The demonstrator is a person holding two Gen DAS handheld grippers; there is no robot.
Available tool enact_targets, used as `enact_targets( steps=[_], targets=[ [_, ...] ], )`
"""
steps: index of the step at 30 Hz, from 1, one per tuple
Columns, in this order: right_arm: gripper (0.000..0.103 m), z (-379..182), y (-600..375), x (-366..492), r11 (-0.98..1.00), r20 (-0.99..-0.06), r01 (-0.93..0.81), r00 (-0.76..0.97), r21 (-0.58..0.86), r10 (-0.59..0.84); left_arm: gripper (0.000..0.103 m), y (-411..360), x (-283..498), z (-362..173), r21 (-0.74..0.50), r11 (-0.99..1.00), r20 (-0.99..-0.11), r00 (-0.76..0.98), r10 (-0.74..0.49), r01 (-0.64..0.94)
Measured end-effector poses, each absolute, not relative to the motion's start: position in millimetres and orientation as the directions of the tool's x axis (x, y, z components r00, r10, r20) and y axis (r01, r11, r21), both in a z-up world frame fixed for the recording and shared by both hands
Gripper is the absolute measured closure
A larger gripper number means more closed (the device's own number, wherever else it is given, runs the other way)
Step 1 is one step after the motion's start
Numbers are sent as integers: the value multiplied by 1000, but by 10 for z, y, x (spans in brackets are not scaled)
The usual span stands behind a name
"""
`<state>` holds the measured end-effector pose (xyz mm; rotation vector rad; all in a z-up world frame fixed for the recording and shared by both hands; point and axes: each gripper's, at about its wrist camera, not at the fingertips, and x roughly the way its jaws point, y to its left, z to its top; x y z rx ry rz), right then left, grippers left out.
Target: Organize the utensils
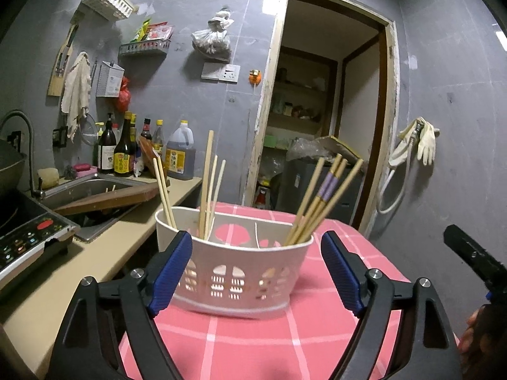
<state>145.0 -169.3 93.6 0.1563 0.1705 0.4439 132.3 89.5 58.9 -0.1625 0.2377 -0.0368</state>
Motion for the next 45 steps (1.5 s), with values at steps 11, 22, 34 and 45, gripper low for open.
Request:
enact_targets(
  steps=[11,22,34,45],
  targets=[
    [2,1017,-1963,994,906,-188,-386,890,175,416,23,815,968,526,-141,990,-253,966,-48,12],
    [0,818,-1989,664,936,-205,-322,915,143,347,6,809,538,459,-133,991,-226,974,-12,-19],
    [0,592,-1928,439,963,-202,-256,942,82,268,2,776,251,243,-96,994,-236,971,36,-60],
    [0,508,-1854,286,981,-149,-192,971,-32,185,2,746,59,108,-80,994,-196,979,63,-80]
  ],
)
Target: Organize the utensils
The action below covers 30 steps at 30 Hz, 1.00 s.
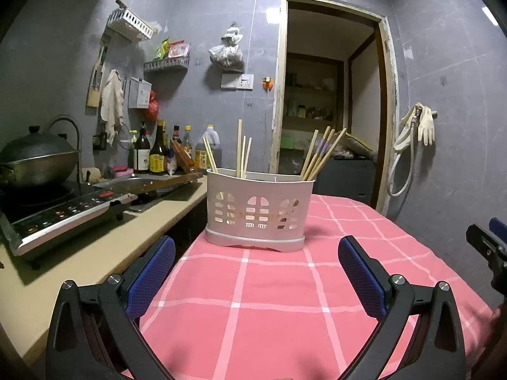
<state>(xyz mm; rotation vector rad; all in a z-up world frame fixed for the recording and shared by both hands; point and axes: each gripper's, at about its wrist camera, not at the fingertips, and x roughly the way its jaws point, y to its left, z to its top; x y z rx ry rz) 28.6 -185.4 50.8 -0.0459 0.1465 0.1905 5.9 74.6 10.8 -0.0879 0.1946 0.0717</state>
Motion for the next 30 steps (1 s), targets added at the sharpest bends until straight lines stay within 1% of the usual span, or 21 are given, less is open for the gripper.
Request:
enact_targets(
  steps=[10,30],
  targets=[
    [0,471,-1878,267,984,-156,-174,973,-20,169,2,671,2,17,-60,995,-196,978,68,-82],
    [0,454,-1877,257,985,-157,-173,973,-16,168,2,627,9,10,-59,995,-197,978,63,-76]
  ],
)
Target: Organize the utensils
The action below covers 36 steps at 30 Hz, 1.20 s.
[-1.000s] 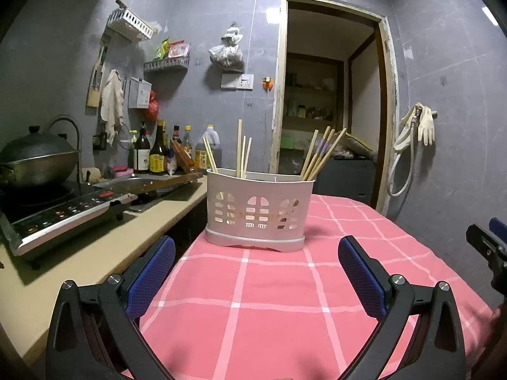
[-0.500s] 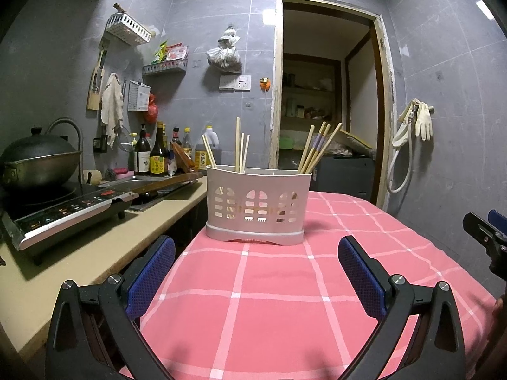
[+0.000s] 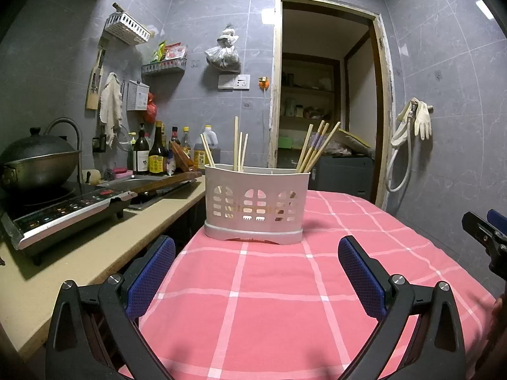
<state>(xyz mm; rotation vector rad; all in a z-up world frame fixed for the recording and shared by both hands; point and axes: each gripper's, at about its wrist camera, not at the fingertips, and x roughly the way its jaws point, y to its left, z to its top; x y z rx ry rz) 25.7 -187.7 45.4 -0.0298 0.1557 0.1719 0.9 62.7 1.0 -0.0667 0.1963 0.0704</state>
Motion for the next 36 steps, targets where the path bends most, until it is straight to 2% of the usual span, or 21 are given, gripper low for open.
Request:
enact_targets(
  steps=[36],
  targets=[
    [0,441,-1874,249,985,-158,-171,973,-13,167,2,591,10,1,-59,995,-198,978,65,-78]
  ],
)
